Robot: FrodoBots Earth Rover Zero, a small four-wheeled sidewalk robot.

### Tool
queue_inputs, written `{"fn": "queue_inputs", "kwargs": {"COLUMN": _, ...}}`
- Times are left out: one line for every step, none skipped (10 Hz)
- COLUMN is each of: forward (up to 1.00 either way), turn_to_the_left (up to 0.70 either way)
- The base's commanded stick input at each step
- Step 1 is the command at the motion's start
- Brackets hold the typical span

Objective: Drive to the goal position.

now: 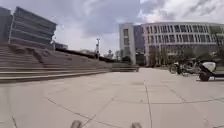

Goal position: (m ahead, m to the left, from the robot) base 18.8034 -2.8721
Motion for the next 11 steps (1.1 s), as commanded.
{"fn": "queue_inputs", "kwargs": {"forward": 0.99, "turn_to_the_left": -0.39}}
{"fn": "queue_inputs", "kwargs": {"forward": 0.98, "turn_to_the_left": -0.38}}
{"fn": "queue_inputs", "kwargs": {"forward": 0.98, "turn_to_the_left": -0.38}}
{"fn": "queue_inputs", "kwargs": {"forward": 0.98, "turn_to_the_left": -0.38}}
{"fn": "queue_inputs", "kwargs": {"forward": 0.97, "turn_to_the_left": -0.38}}
{"fn": "queue_inputs", "kwargs": {"forward": 0.95, "turn_to_the_left": -0.37}}
{"fn": "queue_inputs", "kwargs": {"forward": 0.95, "turn_to_the_left": -0.22}}
{"fn": "queue_inputs", "kwargs": {"forward": 0.96, "turn_to_the_left": 0.02}}
{"fn": "queue_inputs", "kwargs": {"forward": 0.95, "turn_to_the_left": 0.06}}
{"fn": "queue_inputs", "kwargs": {"forward": 0.94, "turn_to_the_left": 0.06}}
{"fn": "queue_inputs", "kwargs": {"forward": 0.93, "turn_to_the_left": 0.06}}
